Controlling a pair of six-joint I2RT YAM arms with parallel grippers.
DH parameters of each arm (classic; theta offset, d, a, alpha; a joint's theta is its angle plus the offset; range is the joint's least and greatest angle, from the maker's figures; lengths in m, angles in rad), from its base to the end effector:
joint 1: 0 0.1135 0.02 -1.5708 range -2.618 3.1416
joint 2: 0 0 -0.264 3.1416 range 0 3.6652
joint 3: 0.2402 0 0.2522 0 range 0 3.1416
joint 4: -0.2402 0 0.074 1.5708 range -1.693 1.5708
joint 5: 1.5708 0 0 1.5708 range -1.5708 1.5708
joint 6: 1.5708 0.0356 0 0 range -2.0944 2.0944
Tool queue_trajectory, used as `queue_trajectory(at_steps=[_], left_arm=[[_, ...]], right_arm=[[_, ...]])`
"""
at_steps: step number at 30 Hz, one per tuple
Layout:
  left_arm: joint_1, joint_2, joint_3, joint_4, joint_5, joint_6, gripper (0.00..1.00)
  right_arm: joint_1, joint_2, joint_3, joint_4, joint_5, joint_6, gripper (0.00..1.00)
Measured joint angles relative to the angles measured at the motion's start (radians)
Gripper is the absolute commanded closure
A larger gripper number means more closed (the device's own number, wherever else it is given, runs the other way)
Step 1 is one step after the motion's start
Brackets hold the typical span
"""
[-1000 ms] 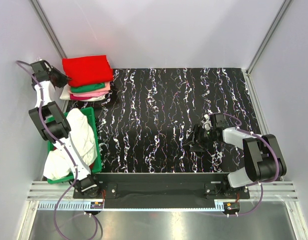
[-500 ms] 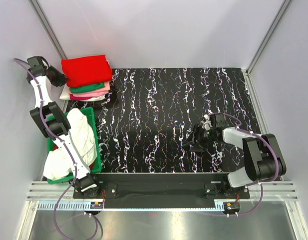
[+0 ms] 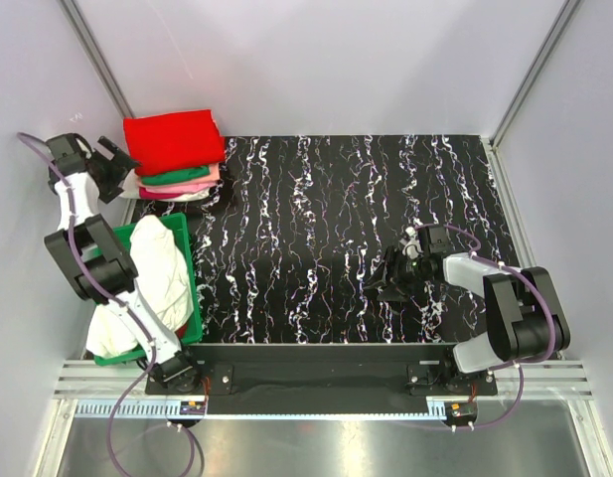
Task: Fold and stack the t-shirts
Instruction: Reset both grippers
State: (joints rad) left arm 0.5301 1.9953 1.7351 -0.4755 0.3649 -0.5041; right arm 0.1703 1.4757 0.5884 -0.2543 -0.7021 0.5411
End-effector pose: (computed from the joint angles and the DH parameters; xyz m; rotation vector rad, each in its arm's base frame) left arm 0.4036 0.2218 0.2770 -0.9620 2.0679 -0.4063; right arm 0.2309 0.0630 0.1323 0.2923 2.7531 1.1569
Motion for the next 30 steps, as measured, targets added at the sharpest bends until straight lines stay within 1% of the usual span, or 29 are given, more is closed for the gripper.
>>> queue_trajectory(at_steps=[4,9,13,16,19,22,26,28,30], left_arm=[[0.03,-0.196,-0.196,0.029,-0.052,-0.021,0.01],[0.038,-0.48,-0.468,0.082,-0.056,-0.058,0.01],[-0.019,-0.699,-0.665,0.074,-0.039,-0.053,0.01],[-0.082,-0.857,-0.782,0.045,-0.019,-0.017,0.01],[-0.106,-1.001,-0.847,-0.026,0.002,0.041,0.01],[-0.121,-1.128,-0.874,-0.114,-0.01,0.094,0.01],[-0.188,-1.276,-0.926,-0.173,-0.001,0.114,0.01],[-0.209,-1.333,-0.951,-0.206,0.002,0.115,0.01],[-0.213,-1.353,-0.953,-0.223,0.002,0.116,0.01]], right_arm=[[0.0,-0.014,0.0,0.005,-0.001,-0.002,0.33],[0.003,-0.024,-0.002,0.025,-0.018,-0.002,0.33],[0.02,-0.064,-0.002,0.013,-0.023,0.0,0.33],[0.031,-0.158,0.006,-0.034,-0.017,0.017,0.32],[0.044,-0.293,0.046,-0.103,0.004,0.053,0.3],[0.058,-0.447,0.125,-0.187,0.034,0.098,0.28],[0.067,-0.637,0.236,-0.283,0.073,0.146,0.25],[0.069,-0.717,0.289,-0.33,0.1,0.166,0.25],[0.069,-0.782,0.319,-0.368,0.122,0.184,0.25]])
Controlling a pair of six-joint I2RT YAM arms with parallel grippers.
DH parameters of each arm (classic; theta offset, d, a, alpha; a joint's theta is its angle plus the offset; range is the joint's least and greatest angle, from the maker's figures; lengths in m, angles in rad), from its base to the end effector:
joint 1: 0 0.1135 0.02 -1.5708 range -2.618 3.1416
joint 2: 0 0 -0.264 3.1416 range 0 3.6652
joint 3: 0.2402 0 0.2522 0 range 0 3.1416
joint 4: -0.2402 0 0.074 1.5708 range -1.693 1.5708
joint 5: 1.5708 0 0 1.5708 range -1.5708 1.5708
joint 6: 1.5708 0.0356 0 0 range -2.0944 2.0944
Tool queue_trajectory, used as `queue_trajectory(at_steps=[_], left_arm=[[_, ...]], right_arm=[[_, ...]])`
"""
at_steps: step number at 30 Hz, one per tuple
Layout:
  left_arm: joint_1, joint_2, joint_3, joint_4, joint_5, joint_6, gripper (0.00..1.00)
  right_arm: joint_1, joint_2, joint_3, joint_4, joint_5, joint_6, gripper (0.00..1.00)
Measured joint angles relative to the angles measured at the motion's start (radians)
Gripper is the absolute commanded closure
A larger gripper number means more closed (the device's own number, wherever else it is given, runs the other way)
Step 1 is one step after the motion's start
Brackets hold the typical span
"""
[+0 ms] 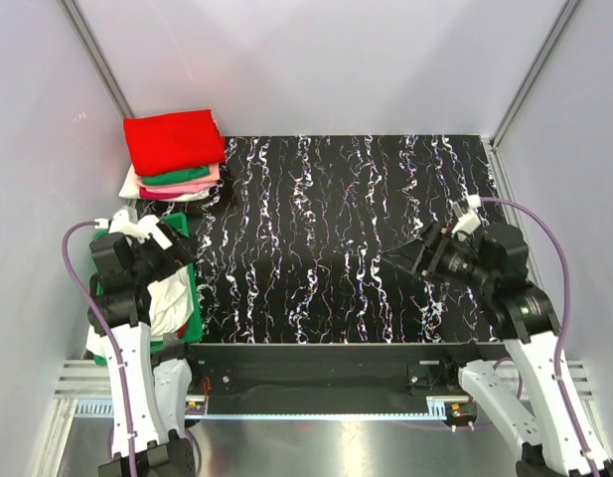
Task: Fold and stack the t-shirts
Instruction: Reset both grippers
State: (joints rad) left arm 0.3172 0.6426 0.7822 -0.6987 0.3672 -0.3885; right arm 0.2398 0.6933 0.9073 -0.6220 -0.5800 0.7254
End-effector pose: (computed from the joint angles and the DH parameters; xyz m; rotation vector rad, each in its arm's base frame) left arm 0.1311 0.0296 0.3083 -0.5248 2.0523 -0.4326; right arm 0.1302 0.0519 0.3517 0.1036 2.1059 1.1780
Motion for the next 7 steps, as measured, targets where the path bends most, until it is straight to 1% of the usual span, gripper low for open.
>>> queue_trajectory(at_steps=[4,7], left_arm=[[-0.006,0.016,0.0,-0.012,0.0,0.0,0.01],[-0.019,0.022,-0.006,-0.012,-0.002,-0.001,0.01]], right_arm=[[0.001,-0.086,0.014,-0.077,0.038,0.033,0.25],[0.001,-0.124,0.016,-0.132,0.07,0.047,0.21]])
